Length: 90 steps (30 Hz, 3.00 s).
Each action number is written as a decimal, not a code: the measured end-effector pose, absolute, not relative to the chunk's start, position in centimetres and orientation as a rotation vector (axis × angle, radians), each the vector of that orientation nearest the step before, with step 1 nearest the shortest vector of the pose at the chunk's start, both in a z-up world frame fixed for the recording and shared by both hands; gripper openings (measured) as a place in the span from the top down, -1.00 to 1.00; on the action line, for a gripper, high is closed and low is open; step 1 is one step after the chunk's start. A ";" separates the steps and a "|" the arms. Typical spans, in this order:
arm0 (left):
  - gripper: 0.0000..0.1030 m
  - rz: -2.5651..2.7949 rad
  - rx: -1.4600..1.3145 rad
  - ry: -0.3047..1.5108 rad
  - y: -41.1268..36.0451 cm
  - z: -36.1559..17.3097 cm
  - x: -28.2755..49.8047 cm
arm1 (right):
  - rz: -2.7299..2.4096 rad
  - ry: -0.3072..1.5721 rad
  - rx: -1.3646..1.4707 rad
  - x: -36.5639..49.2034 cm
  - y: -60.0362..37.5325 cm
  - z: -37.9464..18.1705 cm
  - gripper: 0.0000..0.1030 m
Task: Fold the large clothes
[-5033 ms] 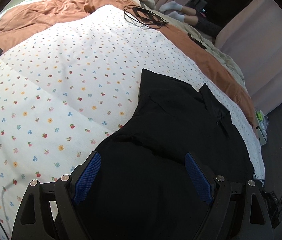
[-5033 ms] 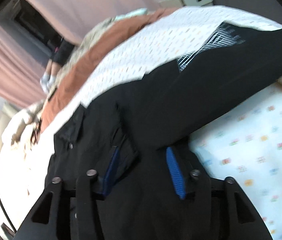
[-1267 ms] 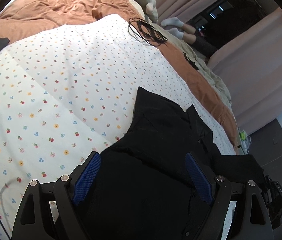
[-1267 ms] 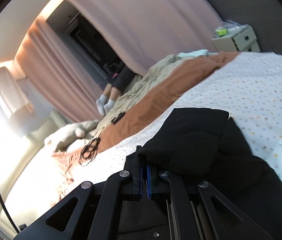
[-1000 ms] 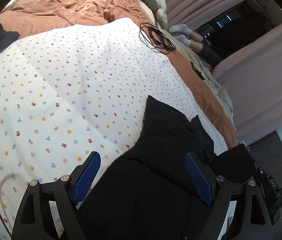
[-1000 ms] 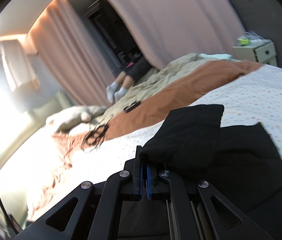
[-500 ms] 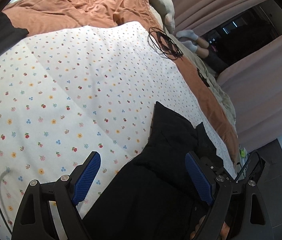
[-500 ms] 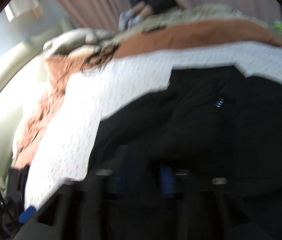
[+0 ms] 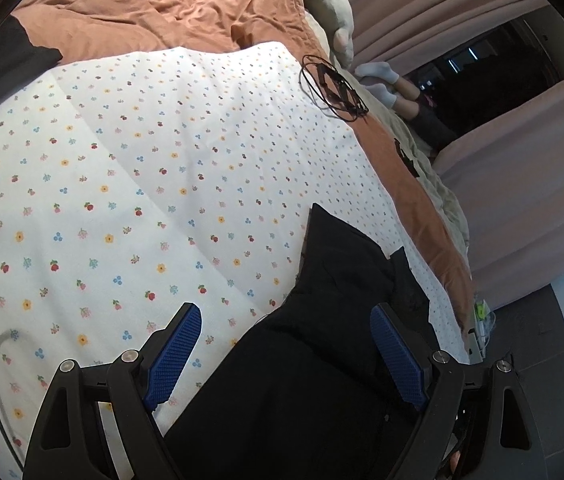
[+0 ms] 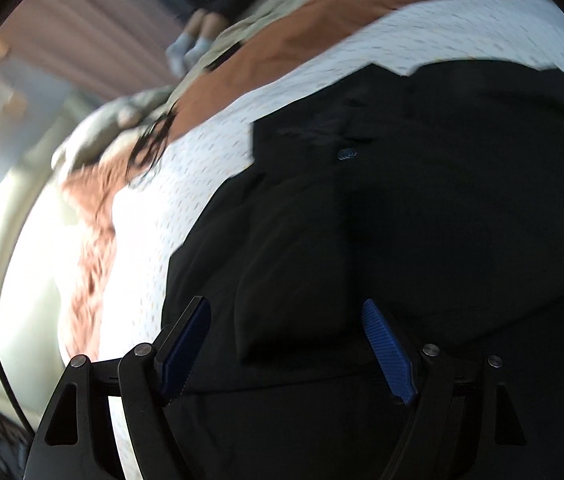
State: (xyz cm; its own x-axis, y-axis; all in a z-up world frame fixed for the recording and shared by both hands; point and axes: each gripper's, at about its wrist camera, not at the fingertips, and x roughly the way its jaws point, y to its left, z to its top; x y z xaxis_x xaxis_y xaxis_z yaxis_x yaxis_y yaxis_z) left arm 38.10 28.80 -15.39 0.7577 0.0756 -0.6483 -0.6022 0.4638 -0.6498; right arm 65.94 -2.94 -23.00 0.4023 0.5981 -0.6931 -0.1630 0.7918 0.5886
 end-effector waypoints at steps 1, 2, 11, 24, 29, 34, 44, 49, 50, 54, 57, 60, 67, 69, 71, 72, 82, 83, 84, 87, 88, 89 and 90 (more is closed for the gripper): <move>-0.70 0.448 -1.014 0.593 28.9 -15.4 38.1 | 0.493 1.052 0.506 66.2 -3.6 -23.3 -0.52; -0.70 0.448 -1.016 0.592 28.9 -15.4 38.0 | 0.486 1.046 0.533 66.3 -4.1 -23.5 -0.52; -0.70 0.447 -1.031 0.592 29.2 -15.5 37.7 | 0.478 1.072 0.591 66.9 -4.0 -25.0 -0.49; -0.69 0.471 -1.028 0.580 29.8 -15.4 37.2 | 0.885 0.999 0.455 63.6 5.4 -21.7 -0.09; -0.70 0.471 -1.020 0.588 29.8 -15.3 37.3 | 0.888 0.995 0.393 62.7 6.4 -20.6 -0.09; -0.69 0.450 -0.988 0.606 28.8 -14.7 37.8 | 0.788 0.969 0.392 62.7 2.5 -19.3 -0.09; -0.70 0.426 -0.884 0.617 25.9 -12.5 37.8 | 0.569 0.927 0.468 59.7 -9.9 -18.2 -0.48; -0.70 0.400 -0.819 0.630 24.1 -11.7 37.3 | 0.439 0.910 0.541 57.1 -17.3 -18.3 -0.55; -0.70 0.401 -0.811 0.635 23.8 -11.6 37.0 | 0.421 0.900 0.545 56.5 -18.5 -18.2 -0.56; -0.70 0.384 -0.759 0.665 22.5 -11.5 35.8 | 0.357 0.861 0.545 53.7 -23.0 -18.0 -0.71; -0.70 0.369 -0.734 0.686 21.8 -11.4 34.7 | 0.306 0.851 0.538 52.0 -25.5 -18.2 -0.77; -0.70 0.370 -0.704 0.699 21.3 -11.0 33.0 | 0.287 0.859 0.551 50.7 -27.4 -18.4 -0.77; -0.70 0.324 -0.613 0.726 19.2 -9.9 28.8 | 0.288 0.856 0.516 46.4 -30.3 -18.3 -0.77; -0.81 0.312 -0.604 0.726 18.7 -9.8 27.6 | 0.290 0.849 0.498 44.9 -31.2 -18.3 -0.77; -0.92 0.297 -0.590 0.715 18.0 -9.6 26.0 | 0.273 0.836 0.472 43.4 -32.5 -18.4 -0.77; -0.95 0.292 -0.579 0.713 17.8 -9.5 25.6 | 0.262 0.832 0.461 42.5 -33.3 -18.4 -0.77; -0.97 0.263 -0.532 0.756 15.7 -10.3 19.2 | 0.218 0.746 0.377 35.6 -38.8 -17.7 -0.77; -0.97 0.267 -0.536 0.762 15.6 -10.6 18.4 | 0.215 0.743 0.365 35.2 -39.1 -17.7 -0.77; -0.97 0.270 -0.540 0.767 15.5 -10.8 17.8 | 0.211 0.746 0.351 34.7 -39.6 -17.8 -0.77; -0.97 0.266 -0.545 0.782 15.1 -11.5 15.9 | 0.186 0.787 0.302 33.3 -41.0 -18.1 -0.77; -0.97 0.264 -0.538 0.789 14.9 -11.7 15.4 | 0.184 0.797 0.293 32.9 -41.4 -18.2 -0.77; -0.97 0.262 -0.530 0.797 14.7 -12.0 14.8 | 0.189 0.802 0.289 32.5 -41.7 -18.3 -0.77; -0.97 0.259 -0.527 0.804 14.6 -12.2 14.5 | 0.192 0.807 0.286 32.0 -42.1 -18.4 -0.77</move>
